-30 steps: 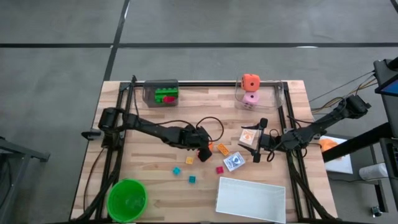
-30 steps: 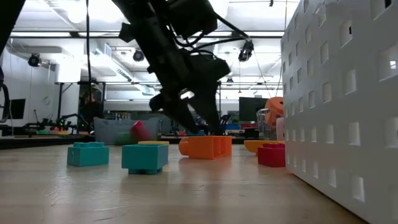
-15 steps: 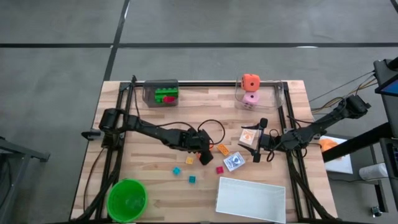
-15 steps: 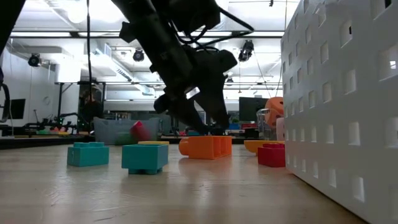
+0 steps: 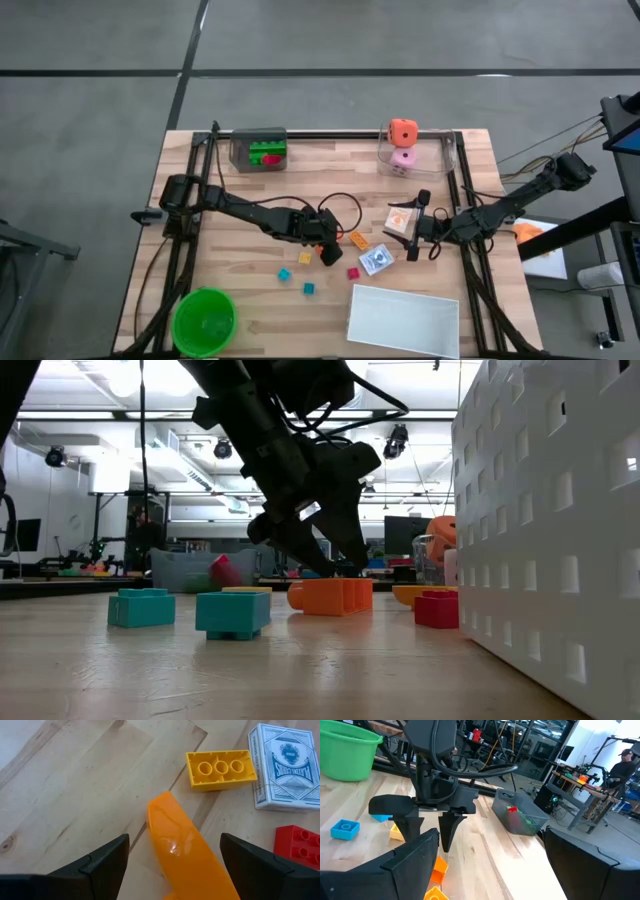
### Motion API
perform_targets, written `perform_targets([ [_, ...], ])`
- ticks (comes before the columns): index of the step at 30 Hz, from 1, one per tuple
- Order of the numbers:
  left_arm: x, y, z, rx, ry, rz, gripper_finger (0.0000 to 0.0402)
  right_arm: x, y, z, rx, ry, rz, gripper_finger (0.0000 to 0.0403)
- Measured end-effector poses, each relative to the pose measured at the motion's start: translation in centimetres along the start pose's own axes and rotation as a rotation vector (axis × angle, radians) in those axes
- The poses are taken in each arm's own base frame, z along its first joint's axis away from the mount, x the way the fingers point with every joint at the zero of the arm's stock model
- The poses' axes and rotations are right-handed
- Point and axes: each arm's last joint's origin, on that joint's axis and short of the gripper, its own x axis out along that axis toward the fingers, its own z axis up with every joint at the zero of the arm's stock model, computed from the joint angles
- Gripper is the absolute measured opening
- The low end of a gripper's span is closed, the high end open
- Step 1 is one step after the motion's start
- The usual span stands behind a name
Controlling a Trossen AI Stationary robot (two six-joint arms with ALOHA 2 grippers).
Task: Pick & Place Toys
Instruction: Put the orange game piece into the black bin
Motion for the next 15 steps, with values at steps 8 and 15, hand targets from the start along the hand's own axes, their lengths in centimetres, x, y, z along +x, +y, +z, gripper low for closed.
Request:
perform_targets([
  [8, 0.0, -0.1, 0.0, 0.014, 0.010, -0.021, 0.0314, 0.0, 0.0, 0.0, 0.001, -0.001, 0.000, 0.0351],
  [15, 1.8, -0.2, -0.6, 0.027, 0.026, -0.037, 0.0314, 0.0, 0.0, 0.0, 0.001, -0.001, -0.001, 0.0351],
])
